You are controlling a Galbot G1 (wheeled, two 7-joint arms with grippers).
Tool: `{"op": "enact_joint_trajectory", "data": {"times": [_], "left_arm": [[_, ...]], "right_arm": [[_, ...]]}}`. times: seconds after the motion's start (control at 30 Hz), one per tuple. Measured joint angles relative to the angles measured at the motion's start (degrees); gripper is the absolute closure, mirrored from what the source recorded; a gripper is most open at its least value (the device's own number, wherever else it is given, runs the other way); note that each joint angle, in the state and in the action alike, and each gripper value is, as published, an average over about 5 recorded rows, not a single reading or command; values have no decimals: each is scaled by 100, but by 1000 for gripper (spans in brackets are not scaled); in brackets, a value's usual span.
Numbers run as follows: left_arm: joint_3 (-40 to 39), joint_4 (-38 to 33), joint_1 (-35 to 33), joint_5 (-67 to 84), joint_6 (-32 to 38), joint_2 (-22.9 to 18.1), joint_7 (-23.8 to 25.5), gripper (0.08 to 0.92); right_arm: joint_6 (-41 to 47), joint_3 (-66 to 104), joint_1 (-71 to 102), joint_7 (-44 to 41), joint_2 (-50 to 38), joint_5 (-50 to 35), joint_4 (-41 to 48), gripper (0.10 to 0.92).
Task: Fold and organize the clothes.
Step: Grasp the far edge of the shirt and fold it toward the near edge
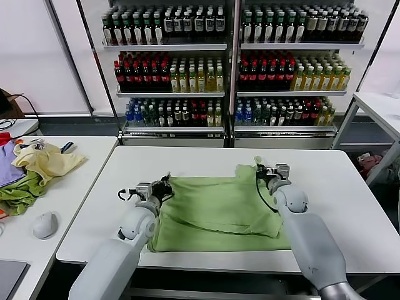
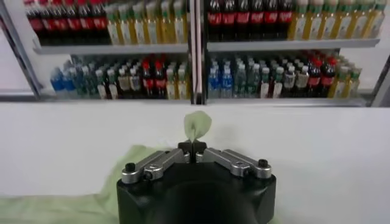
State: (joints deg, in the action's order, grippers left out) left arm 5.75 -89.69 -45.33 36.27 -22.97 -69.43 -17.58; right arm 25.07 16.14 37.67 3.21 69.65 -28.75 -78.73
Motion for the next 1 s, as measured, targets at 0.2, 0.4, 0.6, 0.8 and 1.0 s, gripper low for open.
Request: {"op": "enact_joint_trajectory", "data": {"times": [0.2, 0.4, 0.6, 0.8, 1.0], "left_arm": [[174, -663, -409, 168, 31, 160, 29, 911], [324, -1266, -872, 291, -9, 324, 76, 911], [391, -1644, -1298, 301, -85, 449, 115, 911], [394, -1797, -1601, 203, -194, 546, 160, 911], [367, -1839, -1802, -69, -326, 621, 236, 907]], "right_arm": [[13, 303, 573, 64, -217, -137, -913, 906], [64, 725, 1324, 145, -377, -234, -1770, 906], [125, 1192, 2147, 240, -398, -254, -2480, 906], [162, 1478, 2830, 347, -349, -212, -2852, 906], [234, 1566, 3169, 424, -272, -60, -2985, 906]]}}
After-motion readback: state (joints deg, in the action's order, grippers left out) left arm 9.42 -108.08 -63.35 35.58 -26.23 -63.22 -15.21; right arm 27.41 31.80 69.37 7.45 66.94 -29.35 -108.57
